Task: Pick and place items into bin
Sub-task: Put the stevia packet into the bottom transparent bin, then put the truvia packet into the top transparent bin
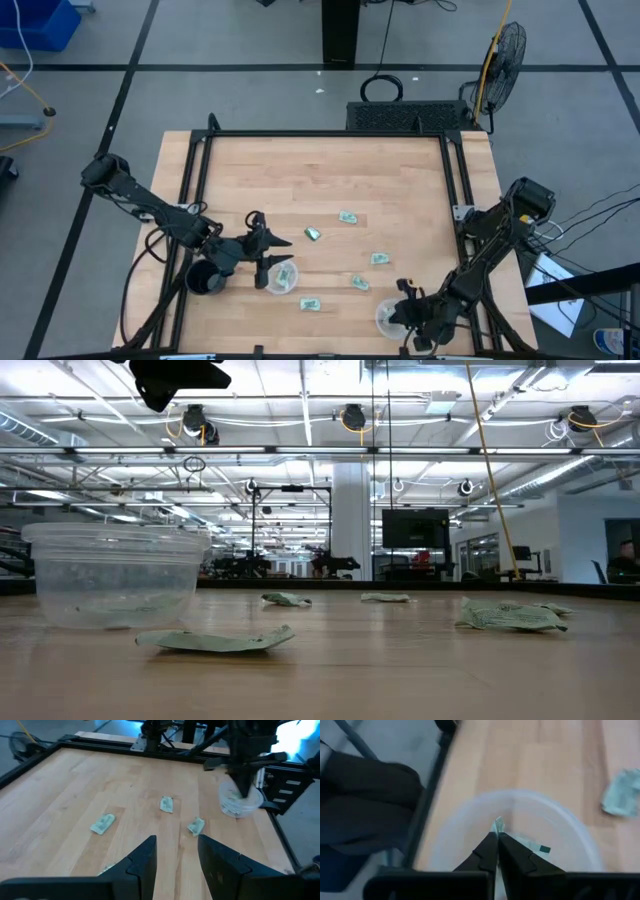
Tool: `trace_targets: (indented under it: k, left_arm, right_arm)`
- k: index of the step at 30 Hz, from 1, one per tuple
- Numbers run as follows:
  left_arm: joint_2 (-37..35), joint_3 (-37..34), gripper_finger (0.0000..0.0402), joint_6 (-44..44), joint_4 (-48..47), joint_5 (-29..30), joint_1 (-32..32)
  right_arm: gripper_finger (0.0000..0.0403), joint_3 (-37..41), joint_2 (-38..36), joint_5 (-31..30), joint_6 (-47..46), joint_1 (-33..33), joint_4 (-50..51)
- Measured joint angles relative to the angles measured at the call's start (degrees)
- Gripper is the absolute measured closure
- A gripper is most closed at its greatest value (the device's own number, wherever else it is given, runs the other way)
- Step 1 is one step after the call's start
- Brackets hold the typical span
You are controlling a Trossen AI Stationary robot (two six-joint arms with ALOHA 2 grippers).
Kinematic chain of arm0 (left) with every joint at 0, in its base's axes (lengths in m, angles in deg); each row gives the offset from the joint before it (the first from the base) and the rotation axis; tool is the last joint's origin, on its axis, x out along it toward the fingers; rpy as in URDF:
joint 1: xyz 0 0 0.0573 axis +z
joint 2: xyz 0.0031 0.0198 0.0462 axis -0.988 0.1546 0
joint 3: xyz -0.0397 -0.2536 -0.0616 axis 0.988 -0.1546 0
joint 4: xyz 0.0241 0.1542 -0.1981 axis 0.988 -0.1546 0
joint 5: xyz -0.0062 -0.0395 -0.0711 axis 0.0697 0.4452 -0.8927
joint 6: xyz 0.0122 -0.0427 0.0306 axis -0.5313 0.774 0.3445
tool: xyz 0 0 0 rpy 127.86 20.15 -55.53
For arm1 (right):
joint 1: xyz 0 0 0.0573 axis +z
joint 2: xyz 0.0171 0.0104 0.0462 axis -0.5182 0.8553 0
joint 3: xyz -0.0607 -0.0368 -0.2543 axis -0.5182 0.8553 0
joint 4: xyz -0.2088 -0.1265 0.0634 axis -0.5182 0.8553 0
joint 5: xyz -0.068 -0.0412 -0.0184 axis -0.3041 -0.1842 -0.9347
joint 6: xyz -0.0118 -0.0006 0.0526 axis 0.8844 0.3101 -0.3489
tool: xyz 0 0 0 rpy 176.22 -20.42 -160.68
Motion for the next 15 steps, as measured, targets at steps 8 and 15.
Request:
trace_targets:
  k: [8,15]
  left_arm:
    - [0.00,0.00,0.0252,0.37,0.00,-0.36,0.00]
    - [0.00,0.00,0.0252,0.61,-0.28,-0.29,0.27]
  right_arm:
    - [0.0337,0.00,0.00,-0.16,-1.36,-1.88,7.60]
    - [0.0296,0.00,0.00,-0.06,-1.46,-2.40,6.15]
